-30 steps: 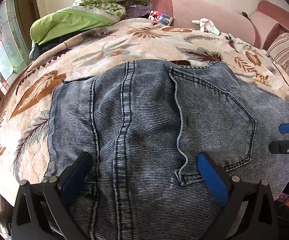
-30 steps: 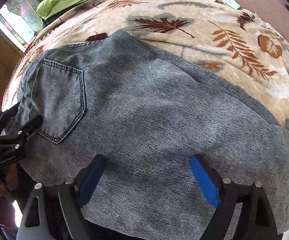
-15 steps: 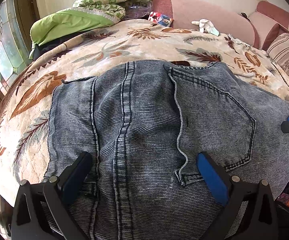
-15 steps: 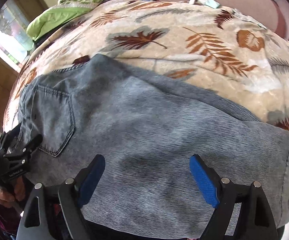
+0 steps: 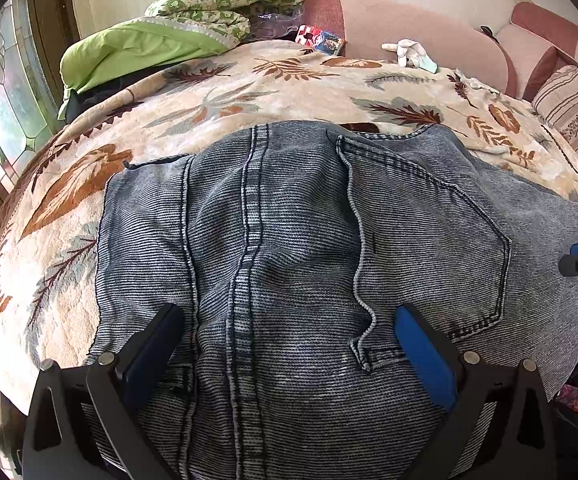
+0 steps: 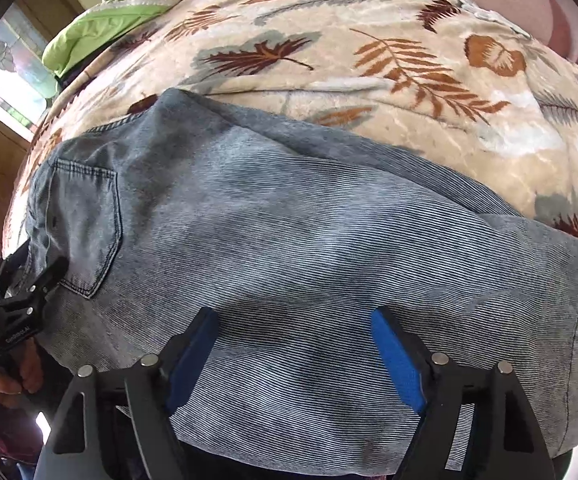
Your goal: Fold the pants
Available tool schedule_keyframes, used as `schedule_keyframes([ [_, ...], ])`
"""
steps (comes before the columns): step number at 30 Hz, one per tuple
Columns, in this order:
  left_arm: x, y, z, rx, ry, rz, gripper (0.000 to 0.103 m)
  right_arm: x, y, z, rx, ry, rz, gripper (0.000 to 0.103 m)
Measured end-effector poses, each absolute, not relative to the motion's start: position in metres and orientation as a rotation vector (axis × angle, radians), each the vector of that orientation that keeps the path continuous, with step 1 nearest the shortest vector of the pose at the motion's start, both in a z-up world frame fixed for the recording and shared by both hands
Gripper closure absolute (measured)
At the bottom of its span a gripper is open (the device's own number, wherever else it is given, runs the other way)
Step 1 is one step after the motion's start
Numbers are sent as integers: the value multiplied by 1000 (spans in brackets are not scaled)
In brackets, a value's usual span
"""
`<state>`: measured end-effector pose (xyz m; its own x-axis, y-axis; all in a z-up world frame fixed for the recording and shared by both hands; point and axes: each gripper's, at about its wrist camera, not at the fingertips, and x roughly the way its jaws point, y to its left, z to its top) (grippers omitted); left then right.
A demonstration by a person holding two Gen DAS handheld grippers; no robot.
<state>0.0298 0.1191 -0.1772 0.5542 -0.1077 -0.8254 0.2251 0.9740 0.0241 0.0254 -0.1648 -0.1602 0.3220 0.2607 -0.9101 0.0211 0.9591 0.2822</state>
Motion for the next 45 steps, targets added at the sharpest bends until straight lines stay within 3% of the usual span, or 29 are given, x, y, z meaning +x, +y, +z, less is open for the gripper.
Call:
schedule_keyframes([
  [16,35,125,-164,103,1027,-203,0,-5,-247,-151,355,1183,-14,24],
  [24,30,106,-143,142,959,-238,0,-10,-263,-171,382,1219,-62,25],
  [32,42,82,-175,237,1022,-274,0,-7,-257,-180,342,1223,-56,22],
  [45,42,87,-162,197,1043,-267,0,-15,-273,-167,408,1183,-52,23],
])
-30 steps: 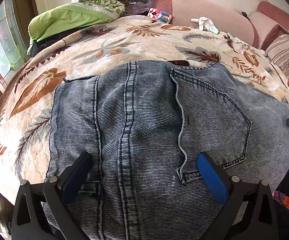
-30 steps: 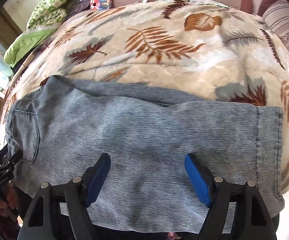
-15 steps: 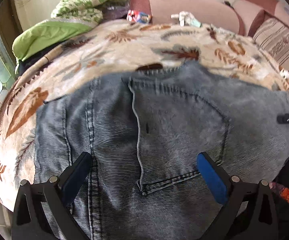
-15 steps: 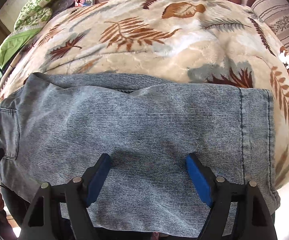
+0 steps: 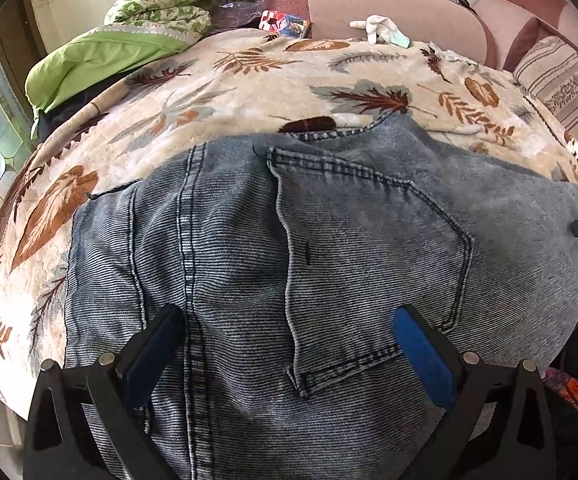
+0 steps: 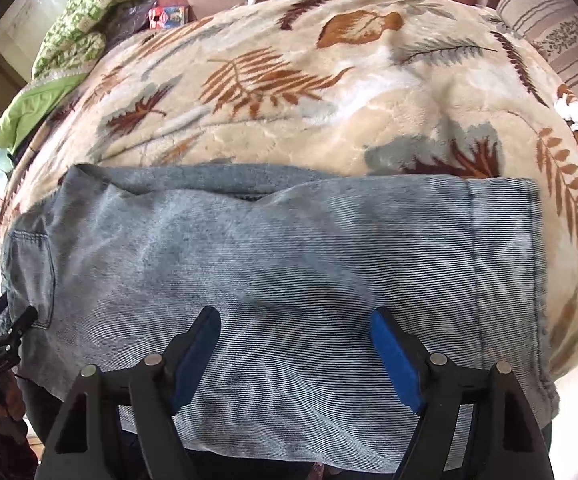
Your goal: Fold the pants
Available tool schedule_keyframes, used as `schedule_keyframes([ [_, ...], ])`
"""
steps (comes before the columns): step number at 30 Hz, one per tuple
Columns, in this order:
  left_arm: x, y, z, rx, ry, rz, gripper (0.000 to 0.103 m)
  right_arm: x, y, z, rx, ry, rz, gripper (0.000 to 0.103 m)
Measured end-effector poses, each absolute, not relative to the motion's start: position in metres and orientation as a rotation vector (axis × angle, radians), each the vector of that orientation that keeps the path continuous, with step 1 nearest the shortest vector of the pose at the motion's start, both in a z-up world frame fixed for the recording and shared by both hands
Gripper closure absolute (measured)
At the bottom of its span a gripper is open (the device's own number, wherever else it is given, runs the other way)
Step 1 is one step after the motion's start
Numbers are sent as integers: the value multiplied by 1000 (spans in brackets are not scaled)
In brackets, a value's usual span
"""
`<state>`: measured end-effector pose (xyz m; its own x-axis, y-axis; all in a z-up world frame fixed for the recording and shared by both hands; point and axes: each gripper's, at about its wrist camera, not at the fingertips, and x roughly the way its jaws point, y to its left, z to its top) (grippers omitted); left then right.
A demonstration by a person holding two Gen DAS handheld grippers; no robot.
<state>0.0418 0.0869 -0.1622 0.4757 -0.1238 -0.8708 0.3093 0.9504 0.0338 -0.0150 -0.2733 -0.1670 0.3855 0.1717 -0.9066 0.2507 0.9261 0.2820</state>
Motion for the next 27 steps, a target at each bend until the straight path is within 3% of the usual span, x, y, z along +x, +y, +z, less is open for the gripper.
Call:
schedule_keyframes([
  [8,34,66,-141,217,986,-323,0,-28,-309,-156,426,1149,-133,23],
  [27,38,41,-180,260,1086,-324,0,-32,-313,-184,465,1176,-78,22],
])
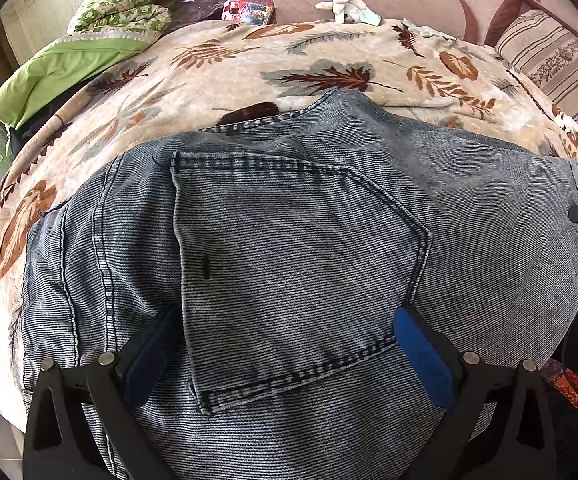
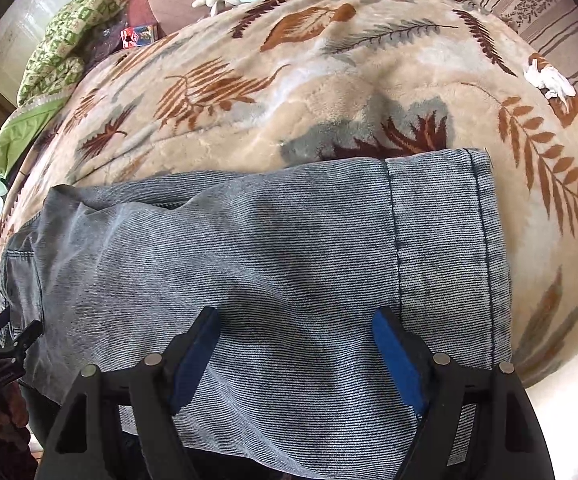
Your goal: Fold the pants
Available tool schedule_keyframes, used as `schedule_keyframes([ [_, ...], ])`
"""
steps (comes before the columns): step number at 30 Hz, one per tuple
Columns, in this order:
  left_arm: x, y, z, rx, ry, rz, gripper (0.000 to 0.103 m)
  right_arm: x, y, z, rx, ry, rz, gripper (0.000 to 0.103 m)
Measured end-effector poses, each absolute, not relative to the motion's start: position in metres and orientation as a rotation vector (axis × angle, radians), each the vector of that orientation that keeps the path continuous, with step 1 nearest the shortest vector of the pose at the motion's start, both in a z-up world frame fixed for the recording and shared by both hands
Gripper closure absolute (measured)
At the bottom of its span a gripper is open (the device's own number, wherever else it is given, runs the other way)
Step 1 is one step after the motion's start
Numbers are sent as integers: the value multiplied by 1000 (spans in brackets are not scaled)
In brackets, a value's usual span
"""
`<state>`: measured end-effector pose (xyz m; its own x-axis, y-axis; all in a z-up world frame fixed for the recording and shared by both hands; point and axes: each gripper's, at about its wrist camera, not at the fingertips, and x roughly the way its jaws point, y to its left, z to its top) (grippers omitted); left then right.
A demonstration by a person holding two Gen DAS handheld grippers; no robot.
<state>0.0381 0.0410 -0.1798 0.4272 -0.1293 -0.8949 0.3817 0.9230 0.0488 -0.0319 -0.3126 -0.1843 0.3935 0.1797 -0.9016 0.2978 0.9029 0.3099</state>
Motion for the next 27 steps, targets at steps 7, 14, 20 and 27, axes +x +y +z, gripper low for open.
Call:
schedule_keyframes([
  [7,38,43,-180,260,1085,-325,0,-35,-313,-183,463,1160,-75,22],
  [14,37,43,-181,258,1088,-315,0,-38,-313,-182,469,1147,-67,22],
  [20,38,41,-181,258,1107,-296,0,-42,-315,-181,482,1128,-48,22],
  [27,39,35,-167,253,1122,-254,0,-50,-322,-174,535,1091,-5,22],
])
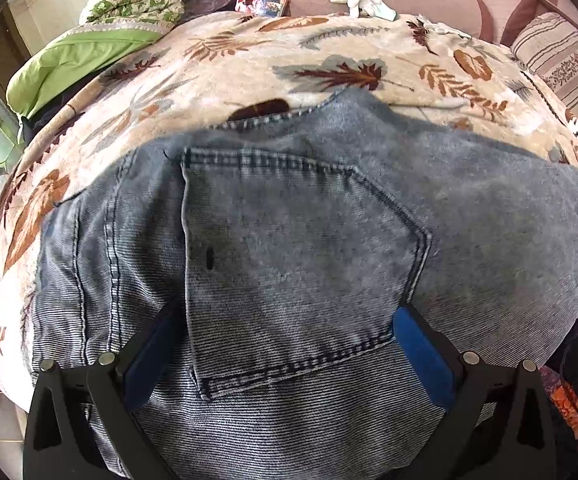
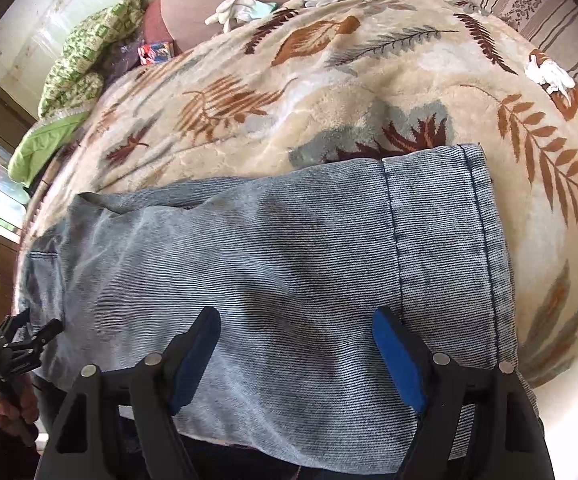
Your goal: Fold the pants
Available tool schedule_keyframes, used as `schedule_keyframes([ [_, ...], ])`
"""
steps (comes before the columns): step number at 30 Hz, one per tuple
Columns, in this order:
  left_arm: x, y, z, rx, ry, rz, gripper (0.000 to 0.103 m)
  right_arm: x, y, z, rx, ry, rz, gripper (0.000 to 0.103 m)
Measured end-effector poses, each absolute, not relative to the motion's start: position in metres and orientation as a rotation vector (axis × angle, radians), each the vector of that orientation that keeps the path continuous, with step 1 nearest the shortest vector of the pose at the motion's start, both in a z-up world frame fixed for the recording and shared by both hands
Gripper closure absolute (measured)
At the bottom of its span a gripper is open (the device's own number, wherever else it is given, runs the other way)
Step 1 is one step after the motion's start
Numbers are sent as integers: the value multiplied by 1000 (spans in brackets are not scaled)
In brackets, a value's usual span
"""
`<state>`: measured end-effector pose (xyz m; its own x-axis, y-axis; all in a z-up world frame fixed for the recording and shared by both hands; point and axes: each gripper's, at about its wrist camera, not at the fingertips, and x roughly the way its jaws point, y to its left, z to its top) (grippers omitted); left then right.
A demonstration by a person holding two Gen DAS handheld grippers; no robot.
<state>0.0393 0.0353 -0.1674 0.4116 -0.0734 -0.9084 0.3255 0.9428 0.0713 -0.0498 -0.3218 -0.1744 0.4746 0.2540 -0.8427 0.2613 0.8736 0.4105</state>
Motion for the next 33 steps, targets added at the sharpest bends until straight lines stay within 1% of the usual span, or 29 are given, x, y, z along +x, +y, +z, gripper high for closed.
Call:
schedule_keyframes([
  [5,38,0,-131,294,1011,-299,0,-66,-339,-154,565,1005,-7,22],
  [9,40,-41,-114,314,991,-371,0,-85,-364,-138,612,918,-29,22],
  [13,32,-75,-107,322,976,-434,0,-106,-393,-138,655,890,-60,22],
  [21,22,-118,-127,376,1045,-478,0,-150,-460,-164,846,846,-113,22],
  [29,22,-140,-155,433,1123,-500,0,-164,-475,-189,966,835,-50,22],
  [33,24,-137,-173,433,1188,-476,0,-169,-478,-197,1026,821,1,22],
])
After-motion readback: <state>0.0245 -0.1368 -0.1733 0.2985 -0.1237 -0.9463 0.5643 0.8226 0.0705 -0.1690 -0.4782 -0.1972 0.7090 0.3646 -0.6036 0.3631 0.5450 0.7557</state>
